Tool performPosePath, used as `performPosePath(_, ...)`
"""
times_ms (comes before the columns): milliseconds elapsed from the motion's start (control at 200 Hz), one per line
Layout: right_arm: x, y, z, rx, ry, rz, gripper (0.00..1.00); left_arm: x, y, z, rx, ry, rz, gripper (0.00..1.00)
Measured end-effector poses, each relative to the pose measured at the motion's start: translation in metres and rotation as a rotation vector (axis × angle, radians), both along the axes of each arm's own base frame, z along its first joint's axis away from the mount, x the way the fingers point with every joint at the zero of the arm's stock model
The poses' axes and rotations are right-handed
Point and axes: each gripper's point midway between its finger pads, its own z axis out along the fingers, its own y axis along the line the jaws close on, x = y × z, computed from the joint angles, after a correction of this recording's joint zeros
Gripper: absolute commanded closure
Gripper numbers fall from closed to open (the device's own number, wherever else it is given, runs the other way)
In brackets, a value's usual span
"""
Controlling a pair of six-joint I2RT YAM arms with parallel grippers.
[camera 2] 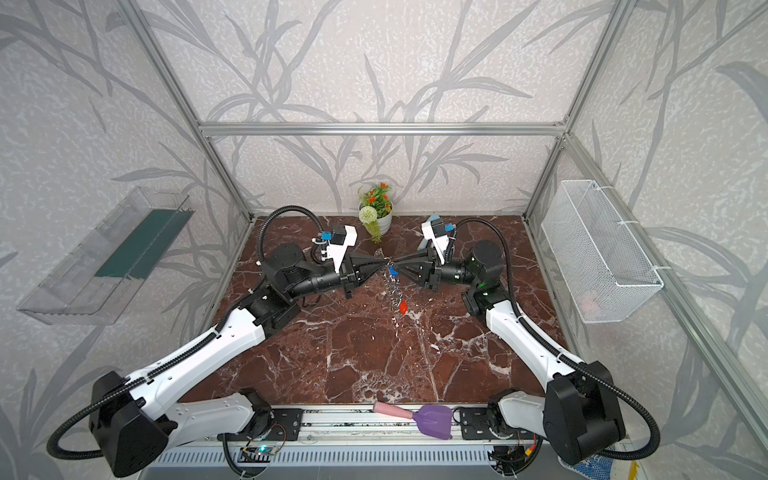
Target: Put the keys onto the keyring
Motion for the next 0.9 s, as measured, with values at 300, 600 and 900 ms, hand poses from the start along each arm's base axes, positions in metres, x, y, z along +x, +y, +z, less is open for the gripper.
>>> performPosePath(300, 0.001, 0.001, -0.001, 0.004, 0.027, 0.006, 1.0, 0.007, -0.002, -0.001, -0.032, 0.029, 0.023, 1.0)
performPosePath(600, 0.002, 0.01, -0.01, -0.001, 0.046, 0.028, 1.0, 0.01, -0.004, -0.001, -0.067, 0.051, 0.024, 1.0)
performPosePath(900, 0.008, 0.011, -0.023, -0.033, 0.068, 0.011, 0.9, 0.016, -0.007, -0.015, -0.065, 0.081, 0.033, 1.0)
